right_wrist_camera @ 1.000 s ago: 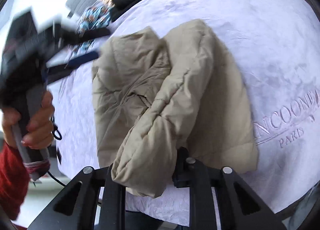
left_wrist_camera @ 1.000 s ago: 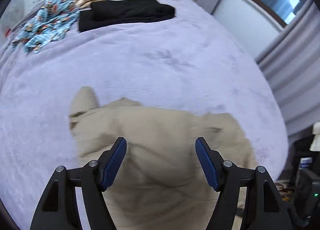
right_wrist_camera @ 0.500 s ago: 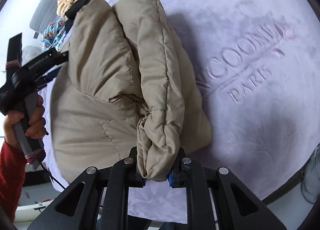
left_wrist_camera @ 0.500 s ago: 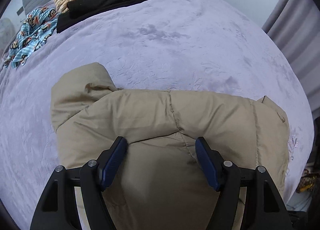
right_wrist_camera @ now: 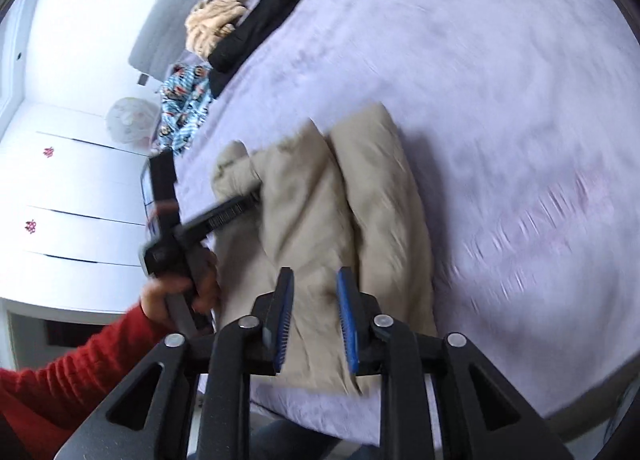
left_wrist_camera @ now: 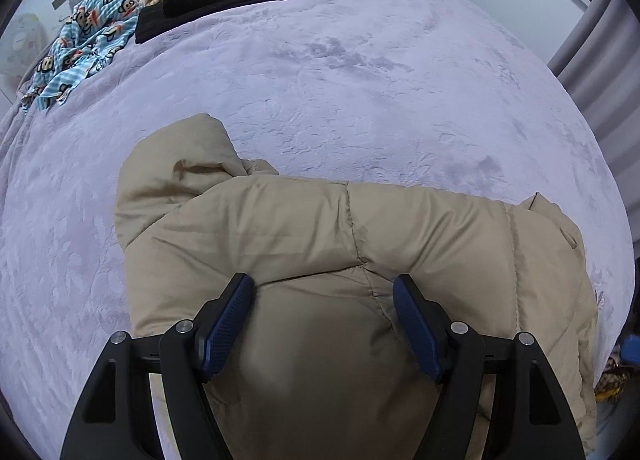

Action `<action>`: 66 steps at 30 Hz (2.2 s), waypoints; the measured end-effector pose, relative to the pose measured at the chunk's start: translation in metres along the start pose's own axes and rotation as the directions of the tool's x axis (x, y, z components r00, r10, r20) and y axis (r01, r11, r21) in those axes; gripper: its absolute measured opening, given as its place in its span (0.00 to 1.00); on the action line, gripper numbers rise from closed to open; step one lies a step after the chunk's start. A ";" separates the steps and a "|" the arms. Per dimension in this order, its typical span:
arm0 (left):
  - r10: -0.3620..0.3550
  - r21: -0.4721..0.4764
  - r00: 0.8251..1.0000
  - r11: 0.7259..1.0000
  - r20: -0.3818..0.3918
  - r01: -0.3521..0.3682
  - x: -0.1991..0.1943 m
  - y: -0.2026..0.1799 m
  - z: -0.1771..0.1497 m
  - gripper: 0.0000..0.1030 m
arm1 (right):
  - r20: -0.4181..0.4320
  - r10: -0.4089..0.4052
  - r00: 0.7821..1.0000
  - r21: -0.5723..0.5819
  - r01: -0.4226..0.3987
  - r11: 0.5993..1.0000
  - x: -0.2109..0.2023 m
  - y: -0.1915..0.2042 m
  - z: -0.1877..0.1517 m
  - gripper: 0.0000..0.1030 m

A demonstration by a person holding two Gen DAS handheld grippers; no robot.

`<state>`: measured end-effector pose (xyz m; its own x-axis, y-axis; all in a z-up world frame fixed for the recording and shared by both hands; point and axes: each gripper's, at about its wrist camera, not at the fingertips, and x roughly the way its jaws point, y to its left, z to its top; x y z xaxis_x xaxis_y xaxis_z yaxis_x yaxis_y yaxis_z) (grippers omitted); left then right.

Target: Fold large clothes

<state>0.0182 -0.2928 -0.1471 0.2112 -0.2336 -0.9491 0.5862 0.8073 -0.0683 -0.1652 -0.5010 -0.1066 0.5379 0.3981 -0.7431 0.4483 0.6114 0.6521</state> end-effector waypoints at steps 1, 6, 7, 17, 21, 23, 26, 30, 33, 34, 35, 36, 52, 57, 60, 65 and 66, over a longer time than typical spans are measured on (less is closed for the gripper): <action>0.003 -0.003 1.000 1.000 0.000 -0.003 0.000 0.000 0.000 0.72 | 0.004 -0.021 1.000 -0.017 0.021 1.000 0.011 0.009 0.014 0.70; 0.042 -0.042 0.999 0.998 0.004 -0.042 -0.018 0.006 -0.002 0.72 | -0.069 -0.032 0.997 0.023 0.034 0.999 0.070 0.015 0.058 0.61; 0.041 -0.059 0.999 0.997 0.017 -0.040 -0.027 0.010 -0.004 0.72 | -0.101 -0.080 0.992 0.027 0.083 0.996 0.088 0.015 0.064 0.31; 0.046 -0.229 0.998 0.972 -0.043 -0.055 -0.057 0.056 -0.087 0.83 | -0.154 -0.173 0.973 -0.018 0.172 0.985 0.125 -0.009 0.044 0.12; 0.038 -0.270 0.997 0.961 -0.071 -0.056 -0.060 0.053 -0.094 0.83 | -0.164 -0.184 0.969 -0.029 0.182 0.983 0.130 -0.007 0.046 0.12; 0.049 -0.254 0.996 0.965 -0.081 -0.068 -0.064 0.048 -0.094 0.83 | -0.168 -0.163 0.972 -0.031 0.160 0.987 0.128 -0.005 0.048 0.13; 0.059 -0.232 0.994 0.969 -0.094 -0.080 -0.069 0.043 -0.095 0.83 | -0.176 -0.136 0.975 -0.015 0.135 0.991 0.121 -0.009 0.044 0.16; 0.056 -0.251 0.993 0.965 -0.105 -0.081 -0.074 0.043 -0.096 0.83 | -0.181 -0.116 0.977 0.006 0.119 0.993 0.120 -0.013 0.042 0.16; 0.060 -0.259 0.993 0.962 -0.103 -0.085 -0.079 0.042 -0.099 0.83 | -0.183 -0.125 0.975 0.001 0.127 0.992 0.118 -0.010 0.042 0.17; 0.064 -0.254 0.993 0.963 -0.102 -0.088 -0.081 0.042 -0.099 0.83 | -0.184 -0.129 0.975 -0.003 0.130 0.991 0.117 -0.008 0.042 0.18; 0.070 -0.248 0.993 0.964 -0.100 -0.093 -0.082 0.041 -0.099 0.84 | -0.184 -0.132 0.974 -0.008 0.132 0.991 0.116 -0.007 0.042 0.19; 0.074 -0.241 0.992 0.966 -0.099 -0.096 -0.082 0.040 -0.100 0.95 | -0.184 -0.135 0.974 -0.013 0.135 0.991 0.114 -0.006 0.041 0.19; 0.048 -0.264 0.995 0.962 -0.086 -0.069 -0.088 0.051 -0.106 1.00 | -0.127 -0.174 0.977 -0.081 0.165 0.983 0.072 0.012 0.030 0.56; 0.025 -0.248 0.996 0.968 -0.081 -0.044 -0.087 0.053 -0.109 1.00 | -0.102 -0.192 0.976 -0.087 0.184 0.979 0.059 0.011 0.032 0.69; 0.014 -0.243 0.996 0.970 -0.085 -0.034 -0.085 0.055 -0.109 1.00 | -0.102 -0.210 0.972 -0.085 0.201 0.976 0.056 0.007 0.032 0.77; 0.009 -0.234 0.997 0.972 -0.082 -0.028 -0.083 0.060 -0.108 1.00 | -0.117 -0.199 0.973 -0.074 0.191 0.979 0.053 -0.002 0.029 0.79; 0.005 -0.235 0.996 0.972 -0.084 -0.024 -0.082 0.061 -0.109 1.00 | -0.123 -0.198 0.972 -0.075 0.190 0.979 0.055 -0.006 0.029 0.79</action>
<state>-0.0484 -0.1658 -0.1072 0.1477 -0.1837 -0.9718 0.3806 0.9175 -0.1156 -0.1177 -0.5027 -0.1468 0.3460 0.3502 -0.8704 0.4878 0.7254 0.4857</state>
